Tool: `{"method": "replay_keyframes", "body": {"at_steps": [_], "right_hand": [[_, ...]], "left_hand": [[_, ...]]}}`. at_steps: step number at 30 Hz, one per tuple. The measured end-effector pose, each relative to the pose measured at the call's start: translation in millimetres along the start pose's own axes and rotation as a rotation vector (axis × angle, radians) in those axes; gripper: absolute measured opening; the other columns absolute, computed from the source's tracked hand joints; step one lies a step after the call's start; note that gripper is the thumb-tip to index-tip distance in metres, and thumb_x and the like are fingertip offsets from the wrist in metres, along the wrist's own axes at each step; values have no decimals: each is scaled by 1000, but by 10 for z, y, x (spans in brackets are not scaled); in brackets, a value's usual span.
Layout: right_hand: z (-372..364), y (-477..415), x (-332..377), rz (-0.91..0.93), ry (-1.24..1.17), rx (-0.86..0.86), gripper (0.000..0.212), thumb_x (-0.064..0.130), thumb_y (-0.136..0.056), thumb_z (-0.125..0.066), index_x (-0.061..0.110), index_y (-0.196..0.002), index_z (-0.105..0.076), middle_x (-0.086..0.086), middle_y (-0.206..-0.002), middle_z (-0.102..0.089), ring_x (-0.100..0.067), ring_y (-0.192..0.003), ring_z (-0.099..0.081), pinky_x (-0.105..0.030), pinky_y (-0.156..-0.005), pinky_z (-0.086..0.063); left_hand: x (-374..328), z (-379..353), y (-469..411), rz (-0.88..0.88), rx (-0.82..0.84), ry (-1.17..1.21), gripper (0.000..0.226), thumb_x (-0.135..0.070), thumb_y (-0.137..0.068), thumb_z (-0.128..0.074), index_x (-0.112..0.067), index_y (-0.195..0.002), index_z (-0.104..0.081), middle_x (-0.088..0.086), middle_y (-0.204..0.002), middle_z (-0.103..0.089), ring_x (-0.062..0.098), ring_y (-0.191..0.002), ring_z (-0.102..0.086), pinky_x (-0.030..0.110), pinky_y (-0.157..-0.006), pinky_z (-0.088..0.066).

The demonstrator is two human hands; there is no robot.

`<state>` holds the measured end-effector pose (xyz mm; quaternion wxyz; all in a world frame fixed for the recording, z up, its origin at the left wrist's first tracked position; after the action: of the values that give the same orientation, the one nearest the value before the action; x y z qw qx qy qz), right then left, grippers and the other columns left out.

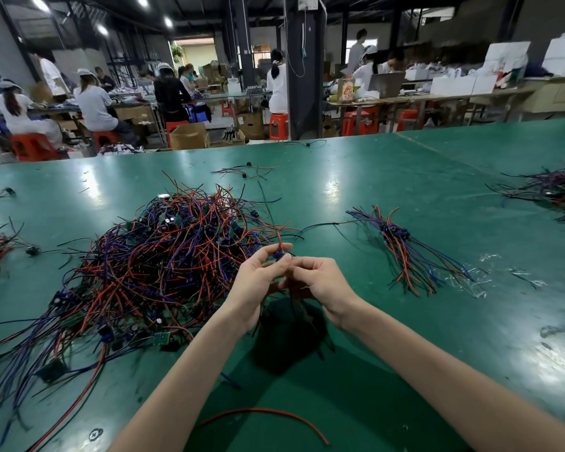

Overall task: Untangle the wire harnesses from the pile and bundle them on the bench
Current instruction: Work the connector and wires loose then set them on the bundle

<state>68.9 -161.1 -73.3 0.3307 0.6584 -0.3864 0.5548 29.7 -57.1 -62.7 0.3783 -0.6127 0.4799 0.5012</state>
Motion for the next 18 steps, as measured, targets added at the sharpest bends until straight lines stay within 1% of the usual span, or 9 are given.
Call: {"method": "replay_keyframes", "body": {"at_steps": [2, 4, 6, 7, 9, 11, 12, 14, 18], "right_hand": [[20, -4, -13, -13, -16, -2, 16, 2, -89, -59, 6, -78, -69, -1, -52, -64, -5, -44, -57, -13, -46, -44], [45, -15, -19, -13, -4, 19, 10, -2, -86, -62, 1, -87, -72, 2, -56, -68, -4, -46, -58, -13, -49, -46], [63, -25, -8, -9, 34, 57, 17, -4, -84, -63, 0, -99, -69, 5, -63, -70, -2, -50, -59, -13, -52, -46], [71, -27, -2, -9, 58, 74, 18, -3, -84, -64, 0, -100, -69, 4, -67, -71, -3, -52, -58, -13, -54, -46], [75, -16, 7, -10, 125, 97, 11, 2, -82, -68, 2, -92, -73, -8, -74, -66, -8, -54, -52, -18, -53, -42], [74, 1, 7, -10, 228, 107, 6, 9, -81, -72, 9, -77, -76, -12, -70, -58, -11, -51, -42, -23, -51, -32], [73, 2, 5, -2, 278, 109, 10, 11, -81, -73, 11, -71, -74, -9, -64, -56, -10, -48, -39, -23, -49, -29], [70, -2, 19, 15, 329, 131, 17, 12, -81, -73, 14, -64, -71, -3, -52, -56, -7, -42, -38, -20, -45, -29], [72, 6, 86, 28, 356, 190, 17, 11, -80, -73, 10, -65, -68, 4, -49, -59, -4, -40, -41, -15, -44, -33]], "left_hand": [[1, 11, 0, -14, 4, -59, 25, -6, -92, -57, -6, -117, -61, 18, -95, -64, 26, -85, -58, 37, -84, -49], [-2, 35, -5, -51, 2, -107, 27, -5, -92, -57, -4, -119, -60, 19, -97, -66, 22, -82, -60, 26, -78, -53], [-1, 50, -8, -90, -7, -130, 27, -3, -91, -58, -3, -118, -60, 17, -94, -69, 16, -79, -65, 22, -77, -54], [-3, 53, -8, -108, -12, -136, 26, -2, -91, -58, -2, -117, -60, 14, -91, -70, 12, -75, -67, 21, -76, -54], [-11, 58, -13, -140, -26, -140, 25, -1, -91, -58, -2, -115, -60, 11, -85, -70, 8, -70, -67, 19, -73, -55], [-28, 77, -23, -168, -46, -137, 23, 0, -91, -57, -2, -114, -60, 7, -81, -71, 6, -68, -67, 21, -74, -54], [-39, 89, -31, -183, -54, -136, 23, 1, -90, -57, -3, -113, -60, 5, -78, -71, 6, -68, -66, 20, -75, -54], [-56, 102, -42, -210, -58, -133, 22, 2, -89, -57, -4, -110, -61, 1, -73, -72, 4, -67, -66, 18, -75, -53], [-72, 109, -46, -244, -53, -138, 20, 2, -88, -59, -6, -106, -61, -1, -72, -73, 5, -68, -66, 17, -76, -53]]}}
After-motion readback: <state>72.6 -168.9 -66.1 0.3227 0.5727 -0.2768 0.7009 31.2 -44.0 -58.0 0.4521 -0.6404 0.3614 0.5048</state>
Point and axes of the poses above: each hand's wrist, its own y-axis away from the middle knuckle, its own z-axis out of the back of the hand, x = y × z, the point moved 3 cm from there along -y, towards the middle knuckle
